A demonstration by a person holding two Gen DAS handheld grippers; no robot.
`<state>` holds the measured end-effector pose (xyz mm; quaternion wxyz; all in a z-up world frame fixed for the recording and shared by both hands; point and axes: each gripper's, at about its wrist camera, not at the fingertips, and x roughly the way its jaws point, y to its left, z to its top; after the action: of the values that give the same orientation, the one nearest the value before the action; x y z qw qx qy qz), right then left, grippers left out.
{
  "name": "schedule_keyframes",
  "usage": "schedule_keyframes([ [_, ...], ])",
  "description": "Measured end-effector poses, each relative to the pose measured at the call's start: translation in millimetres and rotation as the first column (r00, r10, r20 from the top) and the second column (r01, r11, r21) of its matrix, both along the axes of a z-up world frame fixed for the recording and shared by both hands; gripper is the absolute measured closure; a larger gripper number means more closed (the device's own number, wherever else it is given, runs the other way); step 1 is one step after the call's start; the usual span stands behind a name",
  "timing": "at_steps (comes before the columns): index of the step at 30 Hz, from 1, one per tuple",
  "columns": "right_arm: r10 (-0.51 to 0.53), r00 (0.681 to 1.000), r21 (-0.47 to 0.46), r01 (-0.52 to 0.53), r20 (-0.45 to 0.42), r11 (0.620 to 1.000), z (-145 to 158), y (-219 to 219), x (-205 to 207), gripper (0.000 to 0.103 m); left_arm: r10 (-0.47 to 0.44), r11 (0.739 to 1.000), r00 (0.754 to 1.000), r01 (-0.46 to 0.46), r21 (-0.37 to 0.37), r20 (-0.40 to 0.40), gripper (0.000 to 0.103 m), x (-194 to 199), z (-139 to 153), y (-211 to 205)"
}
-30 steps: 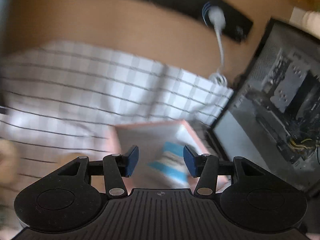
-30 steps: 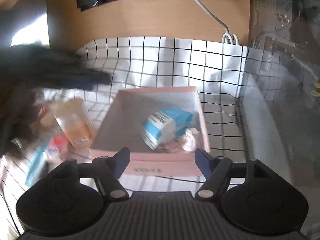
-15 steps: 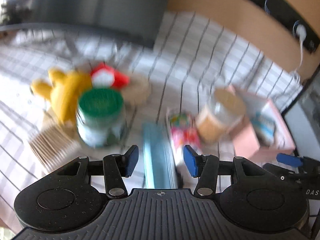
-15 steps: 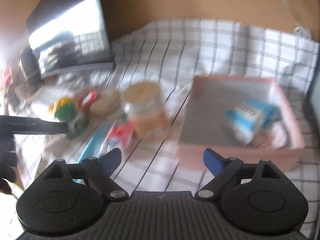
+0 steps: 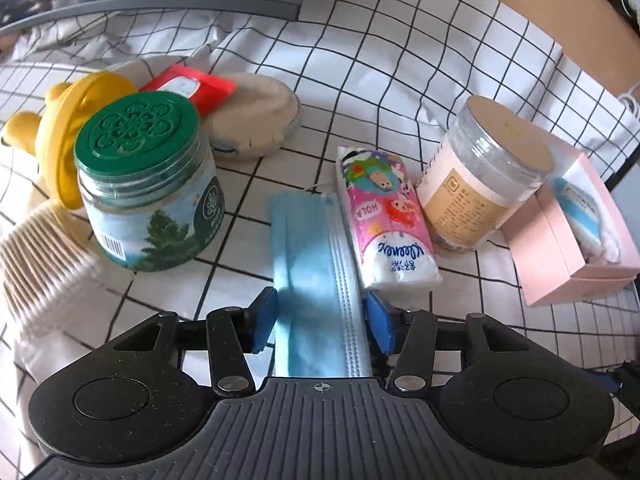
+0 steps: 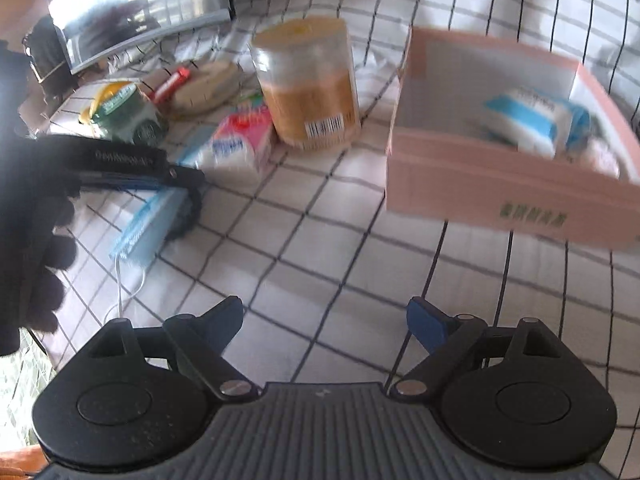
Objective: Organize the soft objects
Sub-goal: 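Grasp the blue face mask with the left tool while the right tool grasps the black hair tie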
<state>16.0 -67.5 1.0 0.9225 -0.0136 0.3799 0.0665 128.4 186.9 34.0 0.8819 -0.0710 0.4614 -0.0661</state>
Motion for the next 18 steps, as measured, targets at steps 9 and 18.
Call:
schedule_keyframes([
  [9, 0.032, 0.999, -0.027, -0.032, -0.009, 0.999, -5, 6, -1, 0.000, -0.049, 0.997, 0.999, 0.047, 0.064, 0.021, 0.050, -3, -4, -11],
  [18, 0.084, 0.996, -0.095, -0.084, -0.011, 0.992, -7, 13, -1, 0.001, 0.021, 0.997, 0.998, -0.017, -0.071, 0.065, 0.093, -13, 4, 22],
])
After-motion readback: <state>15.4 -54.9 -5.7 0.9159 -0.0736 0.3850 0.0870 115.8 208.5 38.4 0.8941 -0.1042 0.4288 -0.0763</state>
